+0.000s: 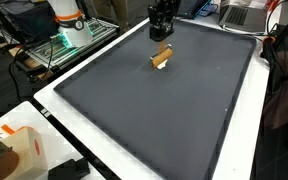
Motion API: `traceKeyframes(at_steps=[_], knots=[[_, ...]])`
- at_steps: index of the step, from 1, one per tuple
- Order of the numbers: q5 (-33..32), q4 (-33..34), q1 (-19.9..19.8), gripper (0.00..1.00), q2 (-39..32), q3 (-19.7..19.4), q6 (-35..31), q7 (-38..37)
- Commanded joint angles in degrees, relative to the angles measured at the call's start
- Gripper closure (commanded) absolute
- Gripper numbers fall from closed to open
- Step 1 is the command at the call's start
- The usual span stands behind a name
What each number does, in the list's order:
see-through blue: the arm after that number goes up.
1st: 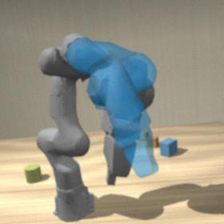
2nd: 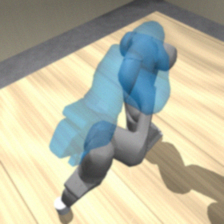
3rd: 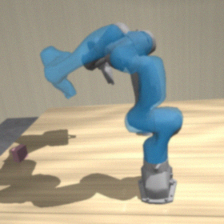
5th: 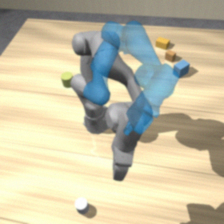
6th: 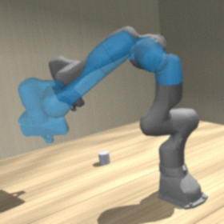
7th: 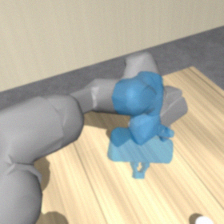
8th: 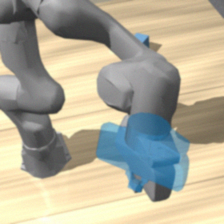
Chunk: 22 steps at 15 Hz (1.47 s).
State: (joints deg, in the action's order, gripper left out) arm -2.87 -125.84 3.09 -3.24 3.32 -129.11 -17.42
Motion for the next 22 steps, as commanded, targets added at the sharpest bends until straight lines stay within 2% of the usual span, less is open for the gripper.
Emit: traceKeyframes(at_steps=[1,18,22], knots=[[-2.42,1.21,0.26,0.77,-3.37,-0.59,2.24,-2.26],[-3.01,6.11,1.4,0.77,-8.05,-0.87,13.58,-2.64],[-1.32,2.71,1.42,0.77,1.66,-0.15,16.87,0.01]])
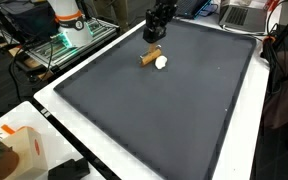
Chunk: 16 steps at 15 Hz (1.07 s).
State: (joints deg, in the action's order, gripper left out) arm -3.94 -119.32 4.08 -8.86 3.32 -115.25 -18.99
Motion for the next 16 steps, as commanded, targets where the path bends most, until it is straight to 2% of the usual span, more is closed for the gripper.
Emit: traceKeyframes(at_steps=[1,3,5,6,7,8,9,13,16], knots=[[-0.17,-4.61,0.44,0.77,9.34,0.02,3.97,2.23],[-0.58,-4.97,0.54,0.77,11.72,0.4,5.38,2.16],[0.09,-5.17,0.35,0.77,12.34,0.66,1.95,1.96],[0.02,-2.79,0.14,0.52,9.98,0.67,4.07,1.55],[0.02,-3.01,0.13,0.52,10.87,0.83,3.9,1.55],[0.03,-3.19,0.12,0.77,11.25,0.9,3.71,1.55],[-2.29,-3.7,-0.04,0.77,11.14,1.01,0.58,-3.41],[-5.5,-3.3,0.12,0.77,8.92,1.04,-6.94,-11.97],[-7.55,-2.46,0.5,0.77,6.7,0.96,-5.46,-16.35]])
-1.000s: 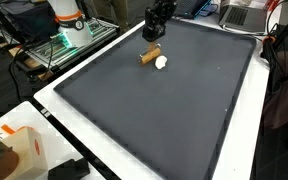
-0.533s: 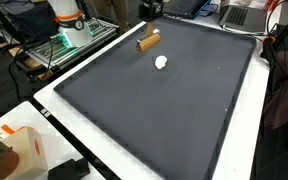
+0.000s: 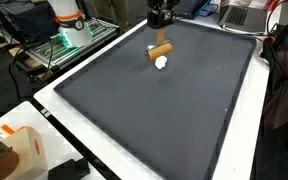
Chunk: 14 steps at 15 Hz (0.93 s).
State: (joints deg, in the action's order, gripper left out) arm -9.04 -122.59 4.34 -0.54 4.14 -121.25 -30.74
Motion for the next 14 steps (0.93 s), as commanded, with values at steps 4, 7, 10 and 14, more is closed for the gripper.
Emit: traceKeyframes(at_steps=[4,7,10,14], knots=[[-0.99,0.85,0.83,0.77,-3.96,0.08,-0.2,-5.16],[2.12,1.17,1.2,0.77,-5.14,0.27,0.24,-2.03],[3.51,1.65,1.07,0.77,-6.31,0.09,-0.89,-0.19],[2.56,2.54,0.67,0.77,-8.91,-0.87,-3.73,0.4]])
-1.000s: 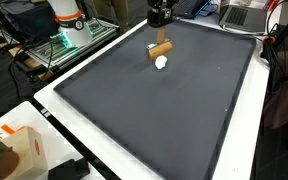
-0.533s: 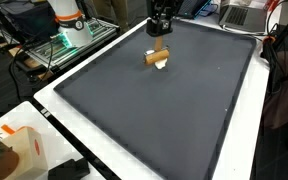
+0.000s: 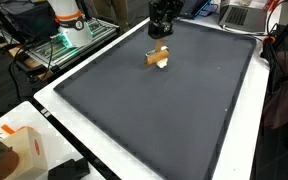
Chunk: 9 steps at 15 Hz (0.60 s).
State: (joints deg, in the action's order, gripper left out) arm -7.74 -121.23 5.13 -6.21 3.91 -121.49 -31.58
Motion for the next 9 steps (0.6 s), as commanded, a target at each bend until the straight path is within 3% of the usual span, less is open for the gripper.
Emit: traceKeyframes(at_steps=[1,9], knots=[[0.6,1.64,-0.23,0.77,-4.0,-0.95,-4.18,0.85],[1.85,5.69,-0.13,0.77,-8.08,-2.07,-3.42,0.9]])
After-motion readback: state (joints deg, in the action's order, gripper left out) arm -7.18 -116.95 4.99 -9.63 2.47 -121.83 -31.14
